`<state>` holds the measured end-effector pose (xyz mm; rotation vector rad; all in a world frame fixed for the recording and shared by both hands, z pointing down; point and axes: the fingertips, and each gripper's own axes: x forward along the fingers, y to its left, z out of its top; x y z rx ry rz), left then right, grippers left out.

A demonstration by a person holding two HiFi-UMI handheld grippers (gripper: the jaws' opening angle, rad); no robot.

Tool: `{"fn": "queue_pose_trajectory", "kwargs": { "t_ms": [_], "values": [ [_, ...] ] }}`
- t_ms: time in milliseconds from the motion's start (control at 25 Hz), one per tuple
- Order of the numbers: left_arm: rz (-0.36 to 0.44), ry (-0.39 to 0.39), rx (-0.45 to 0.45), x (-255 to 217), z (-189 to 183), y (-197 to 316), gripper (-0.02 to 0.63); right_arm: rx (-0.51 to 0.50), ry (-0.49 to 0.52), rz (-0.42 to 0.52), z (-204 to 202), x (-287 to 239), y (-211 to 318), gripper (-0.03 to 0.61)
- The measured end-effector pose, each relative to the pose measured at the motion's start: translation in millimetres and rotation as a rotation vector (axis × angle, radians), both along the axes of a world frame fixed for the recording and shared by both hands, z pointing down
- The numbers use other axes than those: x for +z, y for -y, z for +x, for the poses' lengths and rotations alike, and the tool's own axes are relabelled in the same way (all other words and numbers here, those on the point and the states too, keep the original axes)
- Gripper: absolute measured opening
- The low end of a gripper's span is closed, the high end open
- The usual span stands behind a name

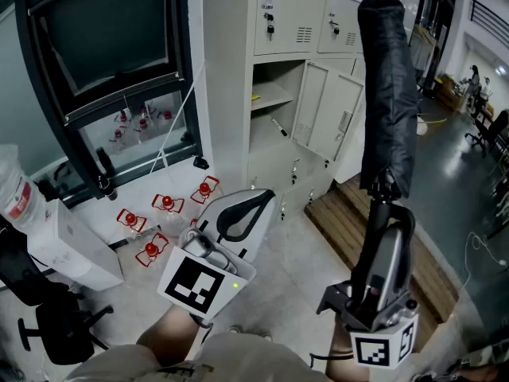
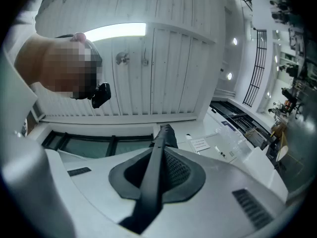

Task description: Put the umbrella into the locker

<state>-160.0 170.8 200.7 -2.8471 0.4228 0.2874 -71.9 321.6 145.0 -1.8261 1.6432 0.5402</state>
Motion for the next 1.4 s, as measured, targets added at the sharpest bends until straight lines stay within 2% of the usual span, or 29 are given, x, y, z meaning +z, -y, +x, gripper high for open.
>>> {"fn": "queue_pose_trajectory", "kwargs": {
  "t_ms": [200,400,1120,1400],
  "values": [
    [0.002,-0.002,-0.013,-1,1,-2,0.009,-0.029,0.013,0.021,6,1,-5,0.041],
    [0.004,-0.002,-0.018,0,8,-5,0.009,-0.038,0.016,0.0,13,5,-5,0.041],
    [0.067,0.035,-0.04,0,65,-56,0.009,-0.063,0.008,-0.03,64,10,-36,0.041],
    [0.076,0.086,-0.067,12,80,-67,0.008,-0.051,0.024,-0.06,85,16,-39,0.041]
  ]
}}
